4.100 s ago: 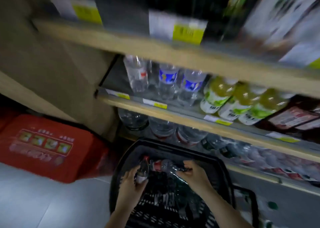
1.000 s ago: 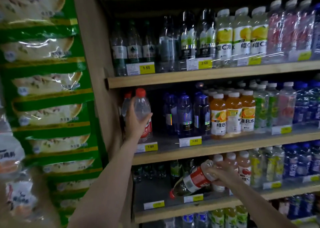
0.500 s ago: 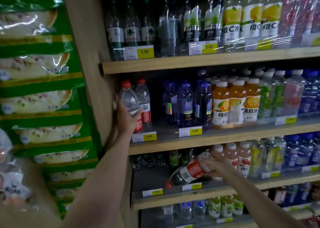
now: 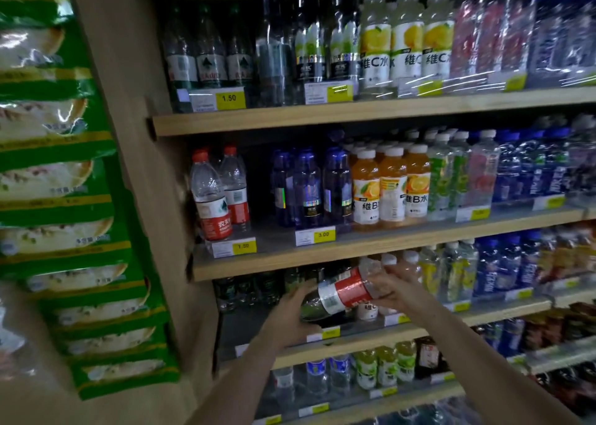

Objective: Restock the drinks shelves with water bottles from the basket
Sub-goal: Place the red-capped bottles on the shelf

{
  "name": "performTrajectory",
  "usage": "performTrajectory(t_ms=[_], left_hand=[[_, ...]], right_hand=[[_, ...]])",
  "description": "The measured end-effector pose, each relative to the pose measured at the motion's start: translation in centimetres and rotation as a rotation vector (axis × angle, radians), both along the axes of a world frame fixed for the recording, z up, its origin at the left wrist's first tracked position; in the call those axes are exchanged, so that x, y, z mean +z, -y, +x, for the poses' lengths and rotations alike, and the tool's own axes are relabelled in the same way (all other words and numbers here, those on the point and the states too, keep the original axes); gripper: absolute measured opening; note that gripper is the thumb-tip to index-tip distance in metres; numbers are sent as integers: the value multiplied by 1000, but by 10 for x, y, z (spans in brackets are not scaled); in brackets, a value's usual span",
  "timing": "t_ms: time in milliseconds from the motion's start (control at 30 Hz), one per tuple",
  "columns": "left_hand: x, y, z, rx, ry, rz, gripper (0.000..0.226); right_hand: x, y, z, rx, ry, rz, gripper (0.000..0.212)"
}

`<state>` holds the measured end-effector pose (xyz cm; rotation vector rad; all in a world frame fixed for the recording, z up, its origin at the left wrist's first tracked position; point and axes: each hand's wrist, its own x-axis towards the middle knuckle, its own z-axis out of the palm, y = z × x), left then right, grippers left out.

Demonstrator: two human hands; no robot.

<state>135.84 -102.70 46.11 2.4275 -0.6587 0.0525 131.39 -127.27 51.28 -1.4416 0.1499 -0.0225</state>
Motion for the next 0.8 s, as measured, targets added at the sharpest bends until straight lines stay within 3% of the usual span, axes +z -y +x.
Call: performTrajectory(t_ms=[100,233,367,500,533,633,700,800], left_hand=[[16,7,2,-8,51,-21,77],[55,6,5,-12,279,199,63],[102,18,5,-75,474,448,55],[130,24,-2,-133,653,520,54],[137,19,-4,-138,705,440,59],[160,-13,-6,18,749,-51,84],[166,-41,-4,213,703,-289,94],[152,-80,7,445,517,-501,87]], right_hand=[[1,17,-9,70,10,-52,45],[22,34,-8,261,1,-707,55],[43,8,-9,409,54,-1085,58],[45,-8,-5,348,125,-1086,66],[47,-8,-3,331,150,-1036,64],[54,-15,7,259,207,-875,51],[63,-28,17,211,261,-807,41],[81,-57,33,191,361,-692,33]])
